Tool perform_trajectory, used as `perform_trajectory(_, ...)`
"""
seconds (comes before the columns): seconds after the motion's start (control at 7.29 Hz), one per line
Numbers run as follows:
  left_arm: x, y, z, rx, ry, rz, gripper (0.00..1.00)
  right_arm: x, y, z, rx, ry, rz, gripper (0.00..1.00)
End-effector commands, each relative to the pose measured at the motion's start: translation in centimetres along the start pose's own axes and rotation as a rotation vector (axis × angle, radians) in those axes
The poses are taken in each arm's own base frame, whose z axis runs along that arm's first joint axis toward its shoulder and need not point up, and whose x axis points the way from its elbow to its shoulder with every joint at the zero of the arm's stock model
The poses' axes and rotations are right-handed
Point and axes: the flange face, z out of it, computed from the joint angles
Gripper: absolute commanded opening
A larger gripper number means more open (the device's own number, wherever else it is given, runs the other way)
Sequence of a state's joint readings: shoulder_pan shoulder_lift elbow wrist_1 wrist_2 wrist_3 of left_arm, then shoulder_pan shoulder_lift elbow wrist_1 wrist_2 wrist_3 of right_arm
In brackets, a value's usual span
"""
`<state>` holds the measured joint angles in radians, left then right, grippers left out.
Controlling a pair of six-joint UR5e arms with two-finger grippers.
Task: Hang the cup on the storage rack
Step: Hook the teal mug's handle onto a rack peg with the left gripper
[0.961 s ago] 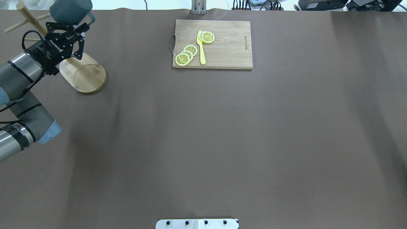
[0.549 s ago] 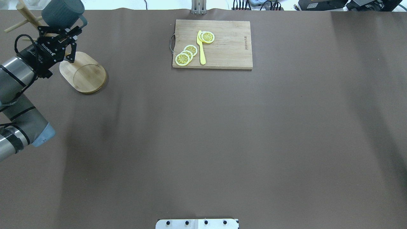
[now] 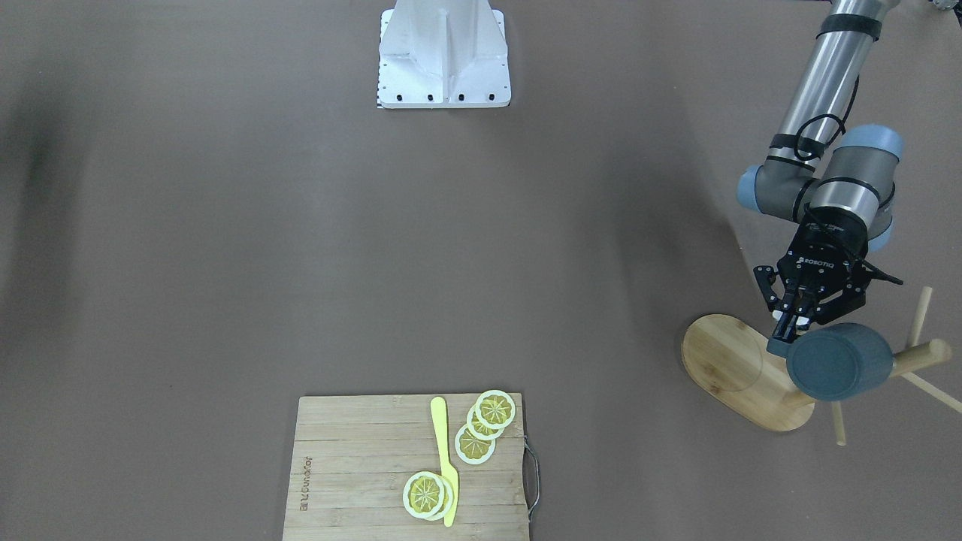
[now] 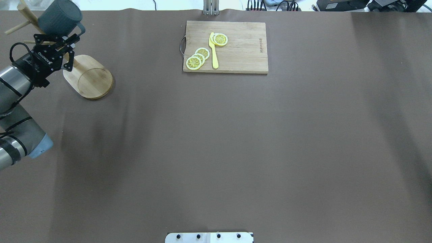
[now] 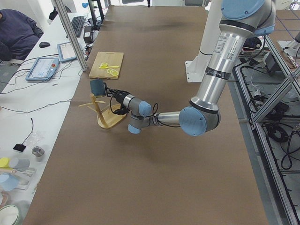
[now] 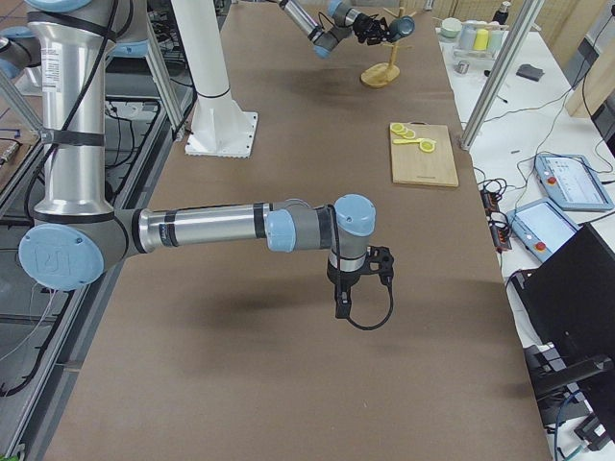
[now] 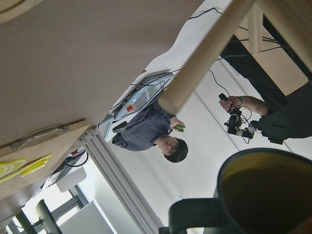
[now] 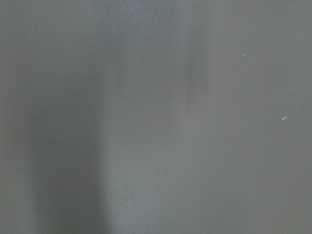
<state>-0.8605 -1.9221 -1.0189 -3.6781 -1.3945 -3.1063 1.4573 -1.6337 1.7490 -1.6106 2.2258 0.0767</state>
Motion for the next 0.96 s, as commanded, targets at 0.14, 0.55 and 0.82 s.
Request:
perform_trajectory(0.14, 0.02, -0.45, -0.15, 0.008, 0.000, 0.001, 0.00, 0.01, 0.00, 0.01, 0.000, 0.000, 0.000, 1.00)
perform_trajectory(0.55, 0.03, -0.52, -0.17, 0.009, 0.001, 0.002, 0.00, 0.01, -0.06, 0.02, 0.000, 0.000, 0.002, 1.00)
perform_trajectory(0.82, 0.02, -0.52, -0.17, 0.009, 0.000, 0.002, 0.12, 0.01, -0.06, 0.02, 0.000, 0.000, 0.000, 1.00)
